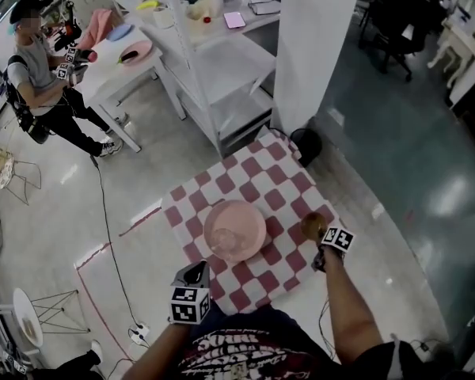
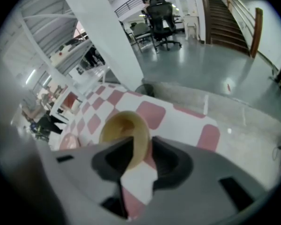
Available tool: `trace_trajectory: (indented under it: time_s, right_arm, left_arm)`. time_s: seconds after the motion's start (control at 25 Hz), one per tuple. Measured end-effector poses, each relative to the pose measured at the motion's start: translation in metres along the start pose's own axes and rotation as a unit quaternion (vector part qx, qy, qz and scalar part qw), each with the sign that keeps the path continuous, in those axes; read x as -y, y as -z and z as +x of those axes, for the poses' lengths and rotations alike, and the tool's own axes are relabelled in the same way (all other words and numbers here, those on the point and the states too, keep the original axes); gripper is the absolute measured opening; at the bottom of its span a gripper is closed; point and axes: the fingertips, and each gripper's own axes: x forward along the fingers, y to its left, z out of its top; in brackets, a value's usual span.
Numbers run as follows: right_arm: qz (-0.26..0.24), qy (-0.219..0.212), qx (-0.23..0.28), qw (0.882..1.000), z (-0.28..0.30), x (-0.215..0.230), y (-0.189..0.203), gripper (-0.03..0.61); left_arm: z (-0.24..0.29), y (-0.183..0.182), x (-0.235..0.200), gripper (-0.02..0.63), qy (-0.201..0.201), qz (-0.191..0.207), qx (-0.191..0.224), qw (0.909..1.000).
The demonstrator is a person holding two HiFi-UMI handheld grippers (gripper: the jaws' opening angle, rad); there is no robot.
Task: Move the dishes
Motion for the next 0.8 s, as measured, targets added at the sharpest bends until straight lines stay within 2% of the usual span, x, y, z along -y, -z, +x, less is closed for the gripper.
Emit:
trace_trajectory:
  time_s: [0.2, 0.28, 0.44, 0.64, 0.72, 0.8]
  right_arm:
    - [-0.057, 0.014, 0.029, 0.998, -0.038, -0.015, 0.0, 0.156]
    - [-0.082, 0.001, 0.034, 0.996, -0.054, -0.037, 0.009, 0.156]
    - [-0.135, -0.072, 0.002, 0.988, -0.066, -0.112, 0.061, 0.155]
    - [-0.18, -0.172, -0.063, 0.966, -0.066, -0.232, 0.129, 0.155]
    - [-0.188, -0.194, -0.083, 0.959, -0.059, -0.271, 0.145, 0.156]
    - [-0.205, -0.195, -0.096, 0.954, -0.047, -0.299, 0.155, 0.156]
  left_arm:
    - [0.011, -0.002, 0.002, 0.028, 0.012, 0.006, 0.005, 0.9999]
    - [0.018, -0.003, -0.001, 0.028, 0.015, 0.002, 0.004, 0.9999]
    - [0.025, -0.002, -0.013, 0.028, 0.02, -0.013, 0.002, 0.9997]
    - [0.023, 0.009, -0.026, 0.028, 0.027, -0.024, -0.007, 0.9993]
    - [0.019, 0.014, -0.033, 0.028, 0.028, -0.029, -0.009, 0.9991]
    - [0.015, 0.019, -0.043, 0.028, 0.028, -0.034, -0.011, 0.999]
